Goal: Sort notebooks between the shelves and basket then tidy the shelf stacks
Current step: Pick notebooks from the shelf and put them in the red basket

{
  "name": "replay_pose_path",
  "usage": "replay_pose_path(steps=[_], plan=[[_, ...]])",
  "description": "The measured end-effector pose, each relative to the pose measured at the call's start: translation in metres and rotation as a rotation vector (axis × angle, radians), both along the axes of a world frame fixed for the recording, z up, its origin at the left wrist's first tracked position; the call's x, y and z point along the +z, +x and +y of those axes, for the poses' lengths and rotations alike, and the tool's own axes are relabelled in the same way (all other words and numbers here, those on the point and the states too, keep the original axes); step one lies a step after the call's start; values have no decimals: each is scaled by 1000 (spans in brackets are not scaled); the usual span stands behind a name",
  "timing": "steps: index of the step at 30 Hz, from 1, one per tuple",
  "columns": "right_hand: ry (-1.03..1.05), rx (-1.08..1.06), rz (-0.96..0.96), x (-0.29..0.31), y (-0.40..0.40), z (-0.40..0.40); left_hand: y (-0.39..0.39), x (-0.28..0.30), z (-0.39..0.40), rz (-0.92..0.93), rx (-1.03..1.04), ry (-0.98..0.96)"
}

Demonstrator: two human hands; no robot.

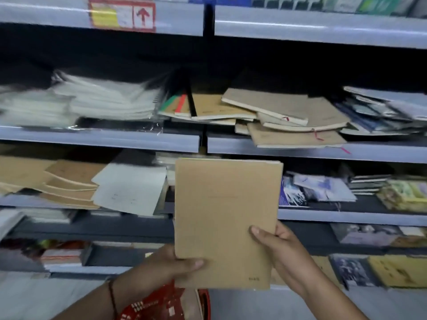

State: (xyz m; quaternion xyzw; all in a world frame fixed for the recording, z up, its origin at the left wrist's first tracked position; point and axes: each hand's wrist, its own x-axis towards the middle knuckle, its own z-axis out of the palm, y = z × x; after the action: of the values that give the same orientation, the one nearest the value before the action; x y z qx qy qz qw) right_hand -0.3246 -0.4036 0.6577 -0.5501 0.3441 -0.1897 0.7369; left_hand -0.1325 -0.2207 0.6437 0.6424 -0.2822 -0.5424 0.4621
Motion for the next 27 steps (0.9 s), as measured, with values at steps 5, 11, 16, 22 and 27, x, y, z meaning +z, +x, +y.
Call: replay_pose_path(steps=[5, 11, 16, 22, 27], plan=[[-84, -47, -63, 38, -8, -10, -21, 15, -19, 81, 91, -68], [-214, 6, -33, 70, -31, -20, -37, 54, -36, 74, 155, -134], [-307, 134, 22, 92, -45, -32, -42, 88, -52, 113, 232, -197], [-424, 1, -19, 131, -47, -59, -45, 128, -92, 145, 260, -310], [-399, -114, -54, 162, -25, -114, -42, 166, -148, 21, 314, -348]])
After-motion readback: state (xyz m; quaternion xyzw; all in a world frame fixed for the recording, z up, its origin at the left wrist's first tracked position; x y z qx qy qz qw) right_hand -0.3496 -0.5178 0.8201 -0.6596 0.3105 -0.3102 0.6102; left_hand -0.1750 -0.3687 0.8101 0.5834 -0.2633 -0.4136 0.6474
